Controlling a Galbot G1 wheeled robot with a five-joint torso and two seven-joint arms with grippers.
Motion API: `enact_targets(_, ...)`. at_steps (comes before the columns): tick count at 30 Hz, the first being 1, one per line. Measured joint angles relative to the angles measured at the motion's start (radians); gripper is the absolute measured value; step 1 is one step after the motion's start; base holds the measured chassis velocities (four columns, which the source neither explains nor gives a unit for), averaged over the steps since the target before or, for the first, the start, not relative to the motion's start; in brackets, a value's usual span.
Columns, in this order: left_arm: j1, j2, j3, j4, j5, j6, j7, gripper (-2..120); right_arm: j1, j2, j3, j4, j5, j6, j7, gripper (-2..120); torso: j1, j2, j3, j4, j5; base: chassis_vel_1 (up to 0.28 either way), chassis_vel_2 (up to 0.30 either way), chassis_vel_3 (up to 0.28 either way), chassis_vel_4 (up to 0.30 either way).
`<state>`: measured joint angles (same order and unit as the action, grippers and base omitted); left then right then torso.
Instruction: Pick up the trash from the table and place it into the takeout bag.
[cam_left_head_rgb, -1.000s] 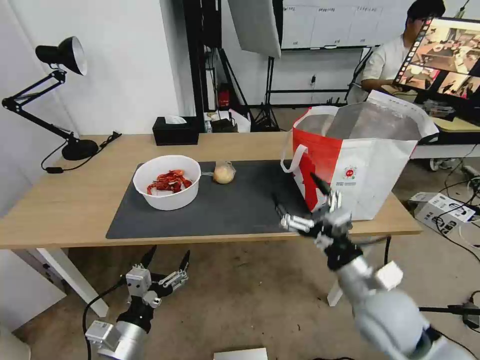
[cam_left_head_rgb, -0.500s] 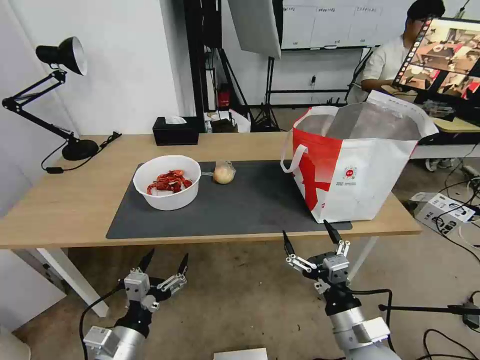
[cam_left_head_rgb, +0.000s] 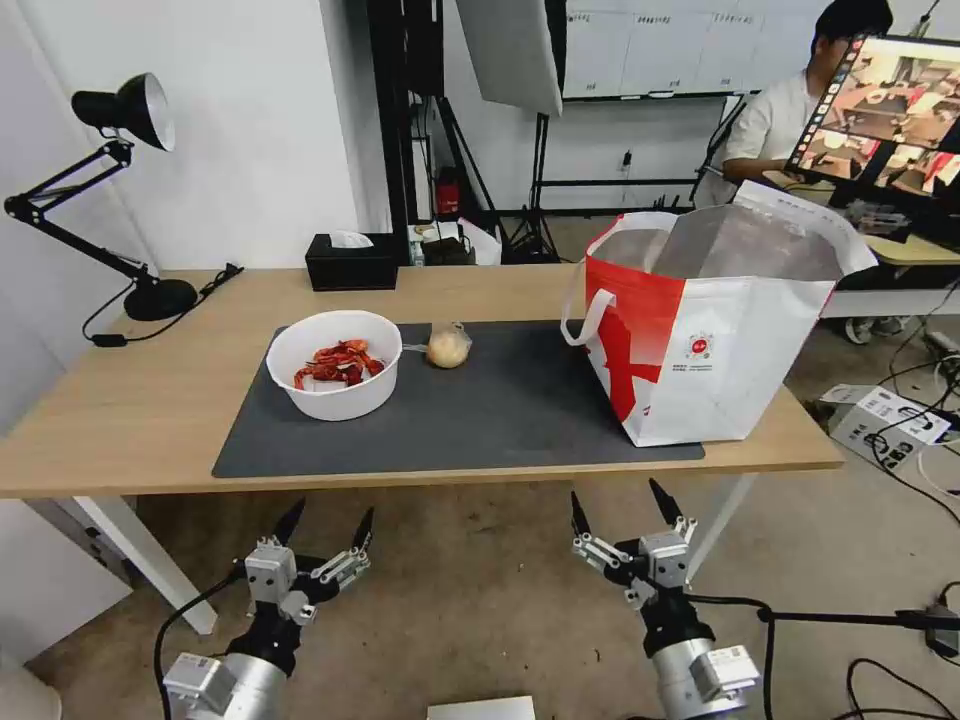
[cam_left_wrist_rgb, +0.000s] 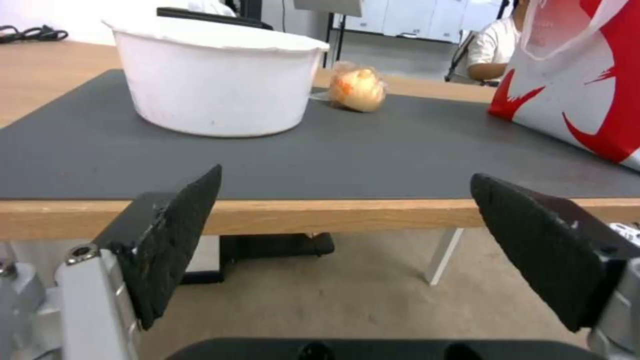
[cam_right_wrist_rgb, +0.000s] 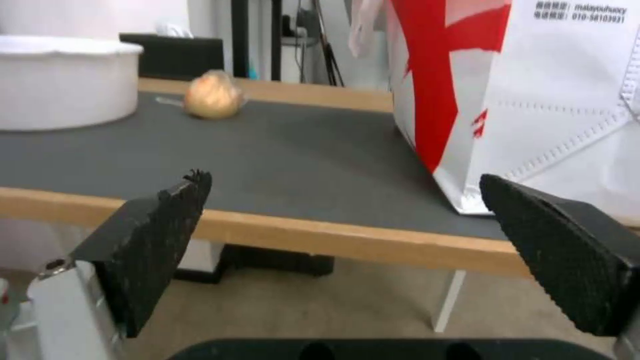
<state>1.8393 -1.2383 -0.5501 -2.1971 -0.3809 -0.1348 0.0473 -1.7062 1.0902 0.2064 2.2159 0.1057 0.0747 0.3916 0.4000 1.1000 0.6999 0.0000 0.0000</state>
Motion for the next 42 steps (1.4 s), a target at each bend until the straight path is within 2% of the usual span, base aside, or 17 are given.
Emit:
enact_targets(20,-0.006,0.002,0.0,0.0,-0.01,-0.001,-0.001,100,0.012,-0.027,-0.009,-0.02,0.023,-0.025,0.013,100,0.0,0.0,0.0,0.0,0.0,0.0,0.0,0.0,0.0)
enact_targets(42,-0.013,0.005,0.006,0.013,-0.011,-0.002,0.001,100,0.014,-0.018,-0.027,-0.028,0.02,-0.029,0.025,100,0.0,0.0,0.0,0.0,0.0,0.0,0.0,0.0,0.0)
